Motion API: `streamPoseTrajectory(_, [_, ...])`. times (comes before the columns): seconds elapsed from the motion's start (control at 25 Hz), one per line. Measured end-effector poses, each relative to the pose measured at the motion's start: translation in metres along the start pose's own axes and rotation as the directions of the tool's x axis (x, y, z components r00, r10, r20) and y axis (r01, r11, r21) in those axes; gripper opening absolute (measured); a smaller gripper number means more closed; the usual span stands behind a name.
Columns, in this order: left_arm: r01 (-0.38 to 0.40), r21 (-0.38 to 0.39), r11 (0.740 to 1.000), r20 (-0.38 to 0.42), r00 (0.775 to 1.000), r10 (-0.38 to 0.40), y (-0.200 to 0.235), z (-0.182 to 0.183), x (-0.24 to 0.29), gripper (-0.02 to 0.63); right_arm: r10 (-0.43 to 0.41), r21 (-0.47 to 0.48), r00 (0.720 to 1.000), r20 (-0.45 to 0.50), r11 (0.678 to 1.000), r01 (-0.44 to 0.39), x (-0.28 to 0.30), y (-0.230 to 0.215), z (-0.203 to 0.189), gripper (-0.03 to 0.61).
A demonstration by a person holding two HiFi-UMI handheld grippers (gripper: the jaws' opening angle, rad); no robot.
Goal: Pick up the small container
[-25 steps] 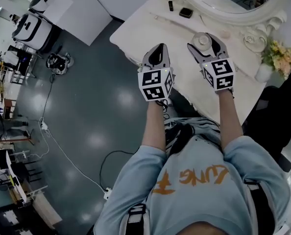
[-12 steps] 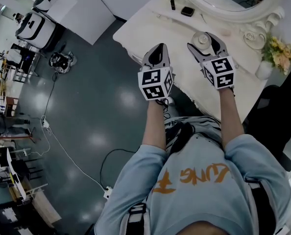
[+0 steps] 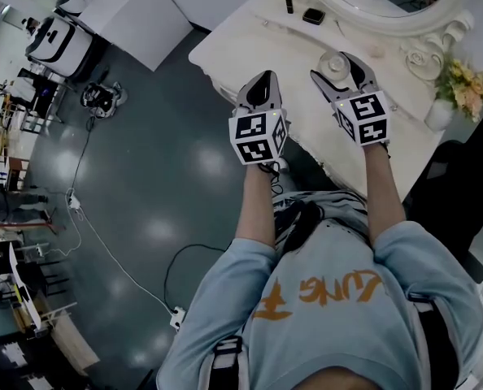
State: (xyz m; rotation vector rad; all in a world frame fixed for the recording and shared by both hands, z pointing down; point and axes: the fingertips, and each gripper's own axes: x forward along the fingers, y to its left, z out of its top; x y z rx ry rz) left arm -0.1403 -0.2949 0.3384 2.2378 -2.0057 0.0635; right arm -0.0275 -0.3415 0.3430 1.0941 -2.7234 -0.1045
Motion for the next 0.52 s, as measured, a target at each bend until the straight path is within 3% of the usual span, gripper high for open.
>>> streamPoseTrajectory(0.52, [0.014, 0.013, 1.0, -0.014, 1.0, -0.013, -0.005, -0.0013, 0.008, 0.021, -0.004, 0.005, 1.0, -0.001, 1.0, 0.004, 0.0009, -0.0072, -0.0004, 0.328])
